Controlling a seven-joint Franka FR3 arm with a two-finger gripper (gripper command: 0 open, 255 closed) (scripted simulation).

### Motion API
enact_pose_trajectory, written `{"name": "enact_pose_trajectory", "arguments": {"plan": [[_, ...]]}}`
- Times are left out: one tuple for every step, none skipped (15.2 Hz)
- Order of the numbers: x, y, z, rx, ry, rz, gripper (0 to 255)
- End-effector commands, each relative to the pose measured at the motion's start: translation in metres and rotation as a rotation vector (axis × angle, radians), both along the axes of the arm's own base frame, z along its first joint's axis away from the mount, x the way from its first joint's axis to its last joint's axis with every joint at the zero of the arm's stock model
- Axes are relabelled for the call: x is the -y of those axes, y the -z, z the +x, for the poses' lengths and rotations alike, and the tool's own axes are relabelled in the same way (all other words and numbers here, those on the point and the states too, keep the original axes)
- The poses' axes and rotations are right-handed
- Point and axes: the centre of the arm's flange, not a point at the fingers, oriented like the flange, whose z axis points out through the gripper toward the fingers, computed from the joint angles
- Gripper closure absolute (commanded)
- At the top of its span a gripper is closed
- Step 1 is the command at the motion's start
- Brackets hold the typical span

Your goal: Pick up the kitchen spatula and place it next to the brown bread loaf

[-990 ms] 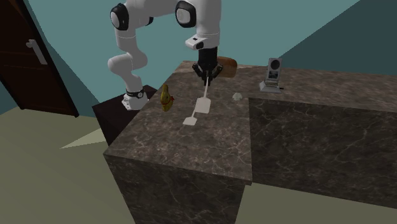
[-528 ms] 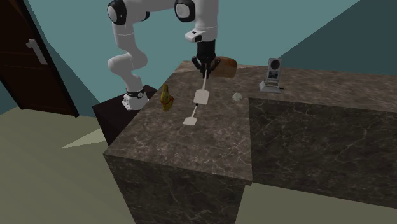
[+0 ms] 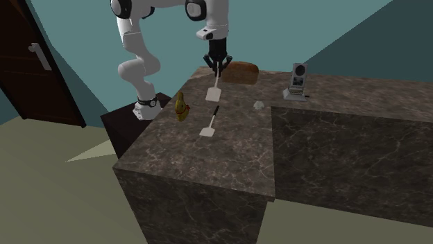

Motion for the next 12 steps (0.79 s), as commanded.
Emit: {"name": "enact_pose_trajectory", "arguments": {"plan": [[-0.014, 0.0, -0.025, 0.0, 0.001, 0.0, 255], [-0.022, 0.0, -0.036, 0.0, 0.001, 0.0, 255], [-0.03, 0.0, -0.047, 0.0, 0.001, 0.0, 255], [-0.037, 0.0, -0.058, 0.0, 0.001, 0.0, 255], [-0.045, 0.0, -0.068, 0.0, 0.001, 0.0, 255], [-0.052, 0.0, -0.079, 0.0, 0.001, 0.0, 255], [-0.06, 0.0, -0.09, 0.0, 0.001, 0.0, 255], [-0.068, 0.0, -0.101, 0.0, 0.001, 0.0, 255], [-0.075, 0.0, -0.112, 0.0, 0.001, 0.0, 255], [-0.083, 0.0, -0.122, 0.0, 0.001, 0.0, 255], [-0.09, 0.0, -0.133, 0.0, 0.001, 0.0, 255], [-0.098, 0.0, -0.144, 0.0, 0.001, 0.0, 255]]}}
